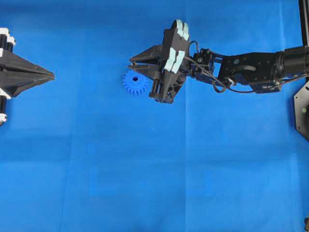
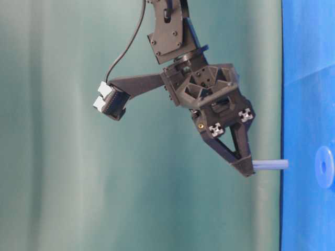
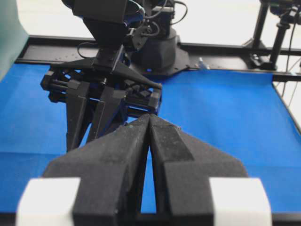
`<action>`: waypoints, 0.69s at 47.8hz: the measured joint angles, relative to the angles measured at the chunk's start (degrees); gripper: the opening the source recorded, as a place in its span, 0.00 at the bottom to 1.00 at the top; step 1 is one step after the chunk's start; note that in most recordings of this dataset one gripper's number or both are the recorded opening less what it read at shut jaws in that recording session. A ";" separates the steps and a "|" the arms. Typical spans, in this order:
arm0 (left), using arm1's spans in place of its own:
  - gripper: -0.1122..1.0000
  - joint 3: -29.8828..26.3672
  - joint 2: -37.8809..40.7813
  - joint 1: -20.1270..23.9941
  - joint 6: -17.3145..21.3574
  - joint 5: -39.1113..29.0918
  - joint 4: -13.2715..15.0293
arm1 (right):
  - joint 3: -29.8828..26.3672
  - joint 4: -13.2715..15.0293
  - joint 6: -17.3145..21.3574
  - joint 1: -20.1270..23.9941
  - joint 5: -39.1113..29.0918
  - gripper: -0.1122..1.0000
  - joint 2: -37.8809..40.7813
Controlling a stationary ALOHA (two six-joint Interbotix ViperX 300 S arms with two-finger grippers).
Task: Insert the shaft placed at a random location into the center hole of the small gear at another random location.
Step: 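Carry the shaft with the right gripper leftward over the blue gear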
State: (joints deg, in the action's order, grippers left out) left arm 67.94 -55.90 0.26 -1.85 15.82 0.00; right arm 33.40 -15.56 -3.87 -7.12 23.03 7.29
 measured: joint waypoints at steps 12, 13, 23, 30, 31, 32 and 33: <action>0.10 0.00 0.00 0.00 -0.09 0.09 0.00 | -0.09 0.00 0.00 0.00 1.85 0.12 3.25; 0.10 0.00 0.00 0.00 -0.09 0.00 0.00 | -0.09 -0.09 0.00 0.00 2.02 0.12 3.52; 0.10 0.00 0.00 0.00 -0.09 0.09 0.00 | -0.09 -0.35 0.18 0.00 3.96 0.12 6.06; 0.10 0.00 0.00 0.00 -0.09 0.09 0.00 | -0.09 -0.62 0.18 -0.09 4.31 0.12 6.33; 0.10 0.00 0.00 0.00 -0.09 0.09 0.00 | -0.09 -0.62 0.18 -0.09 4.31 0.12 6.33; 0.10 0.00 0.00 0.00 0.00 0.09 0.00 | -0.09 -0.62 0.18 -0.09 4.31 0.12 6.42; 0.10 0.00 0.00 0.00 0.00 0.00 0.00 | -0.09 -0.62 0.18 0.00 4.39 0.12 6.42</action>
State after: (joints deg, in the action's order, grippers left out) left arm 67.94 -55.90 0.26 -1.85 15.82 0.00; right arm 33.31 -16.17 -3.69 -7.12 27.42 13.71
